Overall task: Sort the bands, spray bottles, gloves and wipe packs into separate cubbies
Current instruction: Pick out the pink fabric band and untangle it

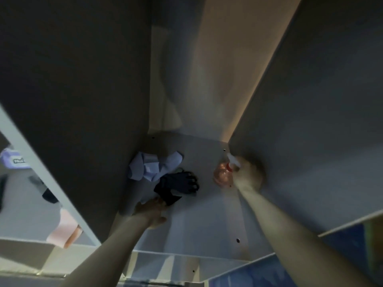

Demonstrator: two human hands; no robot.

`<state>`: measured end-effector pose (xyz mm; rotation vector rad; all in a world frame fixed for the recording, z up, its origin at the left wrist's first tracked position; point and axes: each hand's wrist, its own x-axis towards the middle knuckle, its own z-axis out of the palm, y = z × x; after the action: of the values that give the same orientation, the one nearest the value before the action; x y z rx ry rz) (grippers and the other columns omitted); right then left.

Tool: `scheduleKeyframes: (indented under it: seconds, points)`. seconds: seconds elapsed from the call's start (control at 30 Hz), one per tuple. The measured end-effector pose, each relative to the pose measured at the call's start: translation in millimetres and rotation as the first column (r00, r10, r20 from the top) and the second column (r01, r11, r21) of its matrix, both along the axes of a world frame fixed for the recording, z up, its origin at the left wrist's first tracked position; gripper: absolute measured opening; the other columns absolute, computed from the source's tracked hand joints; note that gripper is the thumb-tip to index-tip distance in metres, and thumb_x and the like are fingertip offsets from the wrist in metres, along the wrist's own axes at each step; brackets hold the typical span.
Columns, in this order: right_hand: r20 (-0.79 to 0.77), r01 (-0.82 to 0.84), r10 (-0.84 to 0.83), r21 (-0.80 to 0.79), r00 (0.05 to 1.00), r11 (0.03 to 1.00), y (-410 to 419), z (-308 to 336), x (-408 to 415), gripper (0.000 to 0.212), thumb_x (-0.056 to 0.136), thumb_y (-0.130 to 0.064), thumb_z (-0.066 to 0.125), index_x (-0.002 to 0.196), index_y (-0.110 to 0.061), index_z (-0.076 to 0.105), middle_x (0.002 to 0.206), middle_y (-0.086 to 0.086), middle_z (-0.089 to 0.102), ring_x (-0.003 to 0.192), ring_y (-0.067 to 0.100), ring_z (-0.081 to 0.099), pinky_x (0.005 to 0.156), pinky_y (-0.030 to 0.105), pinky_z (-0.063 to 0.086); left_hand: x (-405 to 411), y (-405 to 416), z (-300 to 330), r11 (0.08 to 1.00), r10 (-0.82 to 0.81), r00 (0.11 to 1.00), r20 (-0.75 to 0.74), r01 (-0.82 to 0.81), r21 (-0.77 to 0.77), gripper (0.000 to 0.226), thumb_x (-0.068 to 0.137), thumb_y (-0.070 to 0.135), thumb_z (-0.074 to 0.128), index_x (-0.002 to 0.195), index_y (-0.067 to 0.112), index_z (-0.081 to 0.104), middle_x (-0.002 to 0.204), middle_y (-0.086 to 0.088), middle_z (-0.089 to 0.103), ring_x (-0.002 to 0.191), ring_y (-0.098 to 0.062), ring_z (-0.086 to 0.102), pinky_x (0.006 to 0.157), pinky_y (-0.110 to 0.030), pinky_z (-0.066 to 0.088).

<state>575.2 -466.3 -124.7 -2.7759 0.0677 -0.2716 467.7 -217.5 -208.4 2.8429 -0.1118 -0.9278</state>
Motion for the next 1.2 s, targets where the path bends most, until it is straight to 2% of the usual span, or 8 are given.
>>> scheduleKeyframes:
  seconds: [0.17, 0.3, 0.43, 0.63, 0.83, 0.93, 1.03, 1.2]
  points:
    - [-0.119, 0.018, 0.005, 0.194, 0.993, 0.981, -2.4, 8.9, 14.0, 0.027, 0.084, -0.027, 0.063, 0.110, -0.035, 0.069, 0.119, -0.005, 0.068, 0.108, 0.018, 0.063, 0.078, 0.024, 0.047, 0.2, 1.1, 6.1, 0.998, -0.051, 0.999, 0.012, 0.052, -0.040, 0.057, 0.101, 0.035, 0.037, 0.152, 0.028, 0.014, 0.161, 0.000, 0.003, 0.148, -0.019, 0.008, 0.113, -0.036, 0.023]
    - [-0.198, -0.076, 0.115, 0.197, 0.973, 0.977, -3.9, 23.0, 21.0, 0.028, 0.083, -0.028, 0.067, 0.110, -0.034, 0.070, 0.119, -0.008, 0.068, 0.108, 0.013, 0.063, 0.074, 0.019, 0.043, 0.1, -2.2, 10.7, 0.998, -0.061, 0.998, -0.002, 0.061, -0.001, 0.058, 0.101, 0.027, 0.036, 0.152, 0.030, 0.010, 0.161, 0.001, 0.003, 0.148, -0.020, 0.008, 0.114, -0.039, 0.021]
    - [-0.246, -0.089, 0.098, 0.047, 0.964, 0.995, -11.5, 34.8, 28.8, 0.011, 0.069, -0.042, 0.071, 0.078, -0.036, 0.069, 0.098, -0.012, 0.072, 0.086, 0.010, 0.067, 0.066, 0.021, 0.045, 4.0, -0.4, 10.1, 0.998, -0.054, 0.998, -0.018, 0.054, -0.022, 0.055, 0.102, 0.024, 0.034, 0.152, 0.026, 0.013, 0.161, -0.002, 0.005, 0.147, -0.021, 0.011, 0.112, -0.034, 0.022]
    - [-0.191, -0.187, 0.137, -0.277, 0.972, 0.942, -2.1, 49.5, 37.0, 0.019, 0.079, -0.033, 0.063, 0.097, -0.029, 0.069, 0.108, -0.003, 0.071, 0.109, 0.017, 0.062, 0.084, 0.029, 0.035, 2.9, 2.2, 2.3, 0.995, 0.031, 0.999, -0.025, -0.034, -0.096, 0.057, 0.100, 0.019, 0.034, 0.152, 0.033, 0.015, 0.161, 0.004, 0.001, 0.148, -0.018, 0.007, 0.113, -0.037, 0.023]
    - [-0.233, -0.239, 0.170, -0.310, 0.957, 0.920, -5.6, 56.6, 27.3, 0.021, 0.078, -0.034, 0.065, 0.098, -0.037, 0.069, 0.115, -0.007, 0.068, 0.116, 0.020, 0.055, 0.090, 0.029, 0.031, -1.1, -1.0, 9.9, 0.995, 0.051, 0.998, -0.022, -0.053, -0.088, 0.056, 0.102, 0.021, 0.035, 0.153, 0.026, 0.012, 0.161, 0.001, 0.001, 0.148, -0.019, 0.008, 0.113, -0.033, 0.021]
    - [-0.278, -0.274, 0.206, -0.232, 0.938, 0.933, 0.2, 61.9, 15.6, 0.047, 0.074, -0.035, 0.070, 0.120, -0.041, 0.058, 0.122, -0.013, 0.063, 0.124, 0.019, 0.044, 0.097, 0.031, 0.028, -1.7, -1.6, 25.2, 0.988, 0.080, 0.996, -0.026, -0.083, -0.132, 0.055, 0.101, 0.025, 0.040, 0.152, 0.018, 0.019, 0.160, -0.003, 0.011, 0.146, -0.023, 0.016, 0.114, -0.035, 0.019]
    - [-0.347, -0.329, 0.338, 0.086, 0.875, 0.940, 18.3, 80.6, -3.1, 0.076, 0.059, -0.042, 0.077, 0.129, -0.040, 0.048, 0.125, -0.006, 0.062, 0.110, 0.019, 0.059, 0.100, 0.036, 0.044, -5.7, 2.4, 66.5, 0.924, 0.239, 0.957, 0.166, -0.171, -0.342, 0.048, 0.099, 0.029, 0.041, 0.147, 0.025, 0.033, 0.154, 0.000, 0.031, 0.138, -0.020, 0.035, 0.106, -0.029, 0.032]
    - [-0.264, -0.603, 0.657, 0.262, 0.706, 0.753, 64.1, 138.6, -78.1, 0.075, 0.065, -0.048, 0.079, 0.130, -0.052, 0.041, 0.114, -0.020, 0.056, 0.095, 0.003, 0.062, 0.092, 0.040, 0.051, -71.9, 20.9, 168.6, 0.810, 0.492, 0.707, 0.508, -0.159, -0.564, 0.046, 0.091, 0.043, 0.055, 0.136, 0.042, 0.045, 0.135, 0.013, 0.054, 0.122, -0.010, 0.052, 0.095, -0.023, 0.043]
